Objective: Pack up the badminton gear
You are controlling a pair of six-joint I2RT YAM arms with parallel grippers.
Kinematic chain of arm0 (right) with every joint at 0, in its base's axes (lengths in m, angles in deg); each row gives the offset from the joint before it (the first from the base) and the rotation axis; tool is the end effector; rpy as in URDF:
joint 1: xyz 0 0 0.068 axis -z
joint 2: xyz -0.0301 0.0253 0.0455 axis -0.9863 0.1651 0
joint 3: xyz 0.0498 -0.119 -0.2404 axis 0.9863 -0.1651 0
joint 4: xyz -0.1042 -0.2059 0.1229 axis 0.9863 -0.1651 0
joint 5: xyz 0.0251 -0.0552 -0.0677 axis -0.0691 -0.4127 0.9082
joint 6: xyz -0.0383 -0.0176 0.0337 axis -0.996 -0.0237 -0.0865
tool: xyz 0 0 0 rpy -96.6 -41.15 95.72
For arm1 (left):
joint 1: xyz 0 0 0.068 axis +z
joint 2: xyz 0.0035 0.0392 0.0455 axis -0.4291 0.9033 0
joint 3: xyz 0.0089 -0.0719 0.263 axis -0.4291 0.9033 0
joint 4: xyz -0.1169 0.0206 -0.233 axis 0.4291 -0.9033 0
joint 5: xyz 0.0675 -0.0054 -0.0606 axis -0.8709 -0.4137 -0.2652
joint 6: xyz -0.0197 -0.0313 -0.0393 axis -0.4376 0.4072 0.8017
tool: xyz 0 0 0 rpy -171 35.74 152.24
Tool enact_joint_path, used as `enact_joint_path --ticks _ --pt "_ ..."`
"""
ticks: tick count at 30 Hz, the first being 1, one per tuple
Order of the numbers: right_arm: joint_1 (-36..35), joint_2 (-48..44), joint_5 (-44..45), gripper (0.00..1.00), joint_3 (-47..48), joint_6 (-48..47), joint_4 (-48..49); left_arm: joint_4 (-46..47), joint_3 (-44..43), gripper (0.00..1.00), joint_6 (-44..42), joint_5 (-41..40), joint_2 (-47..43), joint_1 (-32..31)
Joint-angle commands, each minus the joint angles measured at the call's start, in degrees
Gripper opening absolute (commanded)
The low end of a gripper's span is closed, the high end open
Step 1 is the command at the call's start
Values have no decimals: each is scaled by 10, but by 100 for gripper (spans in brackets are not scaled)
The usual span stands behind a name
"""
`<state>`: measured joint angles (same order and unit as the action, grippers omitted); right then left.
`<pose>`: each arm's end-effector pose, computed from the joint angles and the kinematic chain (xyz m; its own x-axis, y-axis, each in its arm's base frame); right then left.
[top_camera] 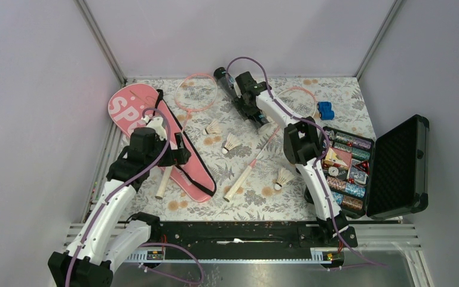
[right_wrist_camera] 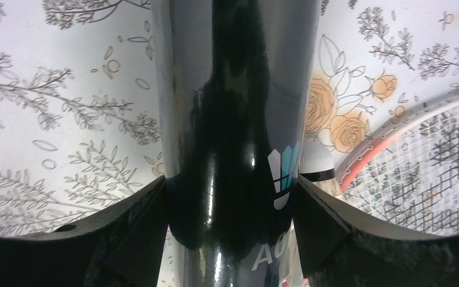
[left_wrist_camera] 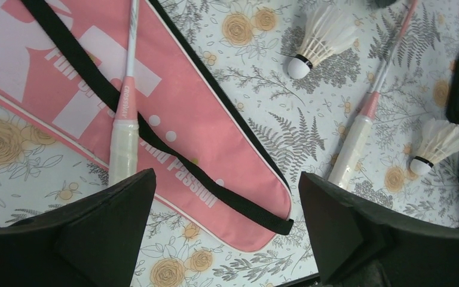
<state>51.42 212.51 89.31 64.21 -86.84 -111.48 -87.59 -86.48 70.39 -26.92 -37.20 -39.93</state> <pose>0.4890 0.2639 0.1794 -0.6041 -0.6058 -0.5178 -0.5401 0.7890 -0.2929 0.1692 -0.0482 0.2897 -0.6805 -0.1577 -0.7156 0.1241 0.9376 -0.3247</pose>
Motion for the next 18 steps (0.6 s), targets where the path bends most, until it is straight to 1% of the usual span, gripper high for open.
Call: enact_joint_path --ticks 1,4,8,11,15,18 --pt "0 -89 -61 56 -13 22 14 7 -22 99 25 -60 -4 1" --pt "-1 -132 -79 51 -25 45 15 -11 -56 99 38 -63 -3 2" --pt "-5 -202 -75 48 -71 81 18 -15 -95 98 57 -36 3 1" --pt "-8 -276 -71 47 -167 110 47 -28 -122 94 91 -44 13 1" --pt "-8 -392 -89 46 -319 171 108 -21 -136 94 136 -25 19 1" --pt "-9 -485 -107 44 -437 211 177 6 -130 94 169 4 20 1"
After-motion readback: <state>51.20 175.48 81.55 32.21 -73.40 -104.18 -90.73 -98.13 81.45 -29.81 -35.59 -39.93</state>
